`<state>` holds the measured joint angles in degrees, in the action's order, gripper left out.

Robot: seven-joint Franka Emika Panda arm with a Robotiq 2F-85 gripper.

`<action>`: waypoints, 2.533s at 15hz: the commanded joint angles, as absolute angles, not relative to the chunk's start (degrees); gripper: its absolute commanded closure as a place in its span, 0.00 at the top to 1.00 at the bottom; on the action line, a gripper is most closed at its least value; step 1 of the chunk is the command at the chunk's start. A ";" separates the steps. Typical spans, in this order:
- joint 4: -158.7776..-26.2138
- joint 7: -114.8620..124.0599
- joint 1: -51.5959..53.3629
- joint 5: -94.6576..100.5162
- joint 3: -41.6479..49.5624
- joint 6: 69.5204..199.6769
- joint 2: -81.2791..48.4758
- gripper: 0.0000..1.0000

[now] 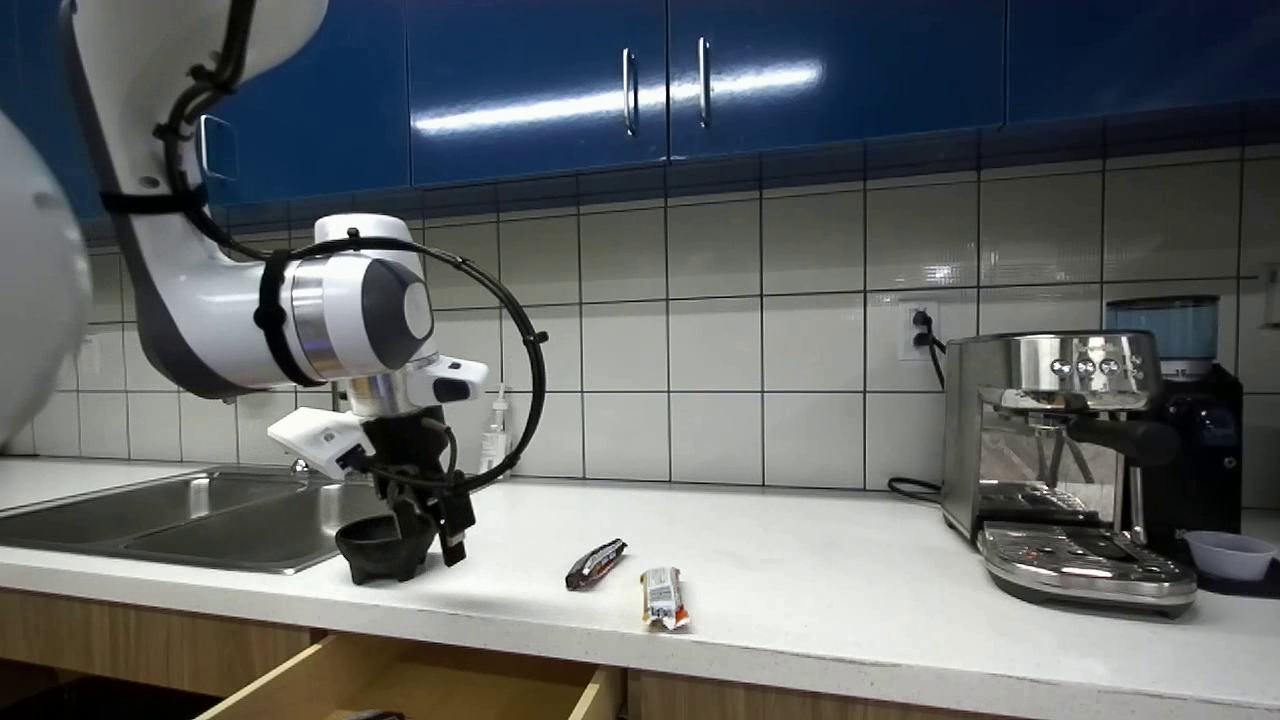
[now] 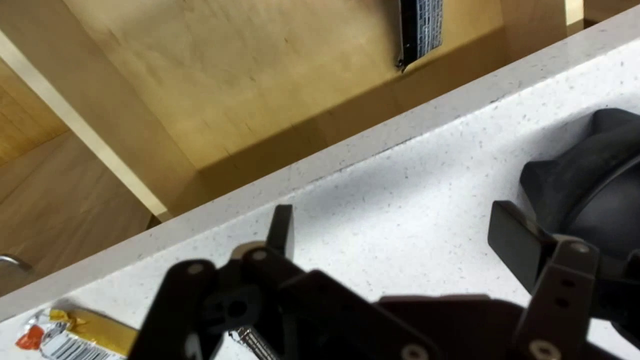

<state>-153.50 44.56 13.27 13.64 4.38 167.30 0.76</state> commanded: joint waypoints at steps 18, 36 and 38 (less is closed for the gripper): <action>-139.40 16.55 4.66 12.36 2.98 153.92 -8.00 1.00; -126.68 1.01 -1.69 -0.61 2.19 154.63 -19.97 1.00; -124.71 0.55 -2.07 -1.12 2.02 154.39 -21.66 1.00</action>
